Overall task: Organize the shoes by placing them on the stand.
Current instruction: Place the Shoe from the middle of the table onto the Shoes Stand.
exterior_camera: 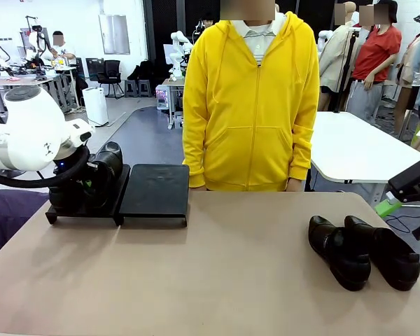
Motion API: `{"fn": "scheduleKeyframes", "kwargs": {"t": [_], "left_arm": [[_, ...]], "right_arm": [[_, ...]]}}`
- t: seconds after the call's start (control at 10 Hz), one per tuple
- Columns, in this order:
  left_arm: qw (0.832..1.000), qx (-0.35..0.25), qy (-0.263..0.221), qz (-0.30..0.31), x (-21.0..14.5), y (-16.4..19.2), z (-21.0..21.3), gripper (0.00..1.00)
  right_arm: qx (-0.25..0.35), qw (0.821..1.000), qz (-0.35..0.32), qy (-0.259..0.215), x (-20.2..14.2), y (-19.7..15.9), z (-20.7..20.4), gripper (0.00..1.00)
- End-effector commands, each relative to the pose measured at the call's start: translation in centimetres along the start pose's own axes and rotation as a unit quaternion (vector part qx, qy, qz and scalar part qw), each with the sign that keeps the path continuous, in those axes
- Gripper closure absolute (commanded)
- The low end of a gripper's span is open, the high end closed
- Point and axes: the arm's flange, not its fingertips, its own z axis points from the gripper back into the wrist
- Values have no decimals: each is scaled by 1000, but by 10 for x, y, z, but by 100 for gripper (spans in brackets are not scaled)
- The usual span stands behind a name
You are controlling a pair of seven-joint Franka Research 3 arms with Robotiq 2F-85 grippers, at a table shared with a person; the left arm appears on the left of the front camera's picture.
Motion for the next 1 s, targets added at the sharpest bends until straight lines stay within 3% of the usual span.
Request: {"fn": "scheduleKeyframes", "kwargs": {"t": [0.0,0.1,0.2,0.3,0.9], "left_arm": [[1000,13,2,11,7,-8,-1,100],[1000,12,2,15,6,-7,-4,100],[1000,9,2,19,6,-6,-5,43],[1000,11,-4,22,6,-6,-3,0],[1000,6,-15,9,8,-12,28,0]], "right_arm": [[15,1000,13,2,3,3,2,0],[15,1000,13,2,3,3,2,0],[15,1000,13,2,3,3,2,0],[15,1000,13,2,3,3,2,0],[15,1000,13,2,3,3,2,0]]}}
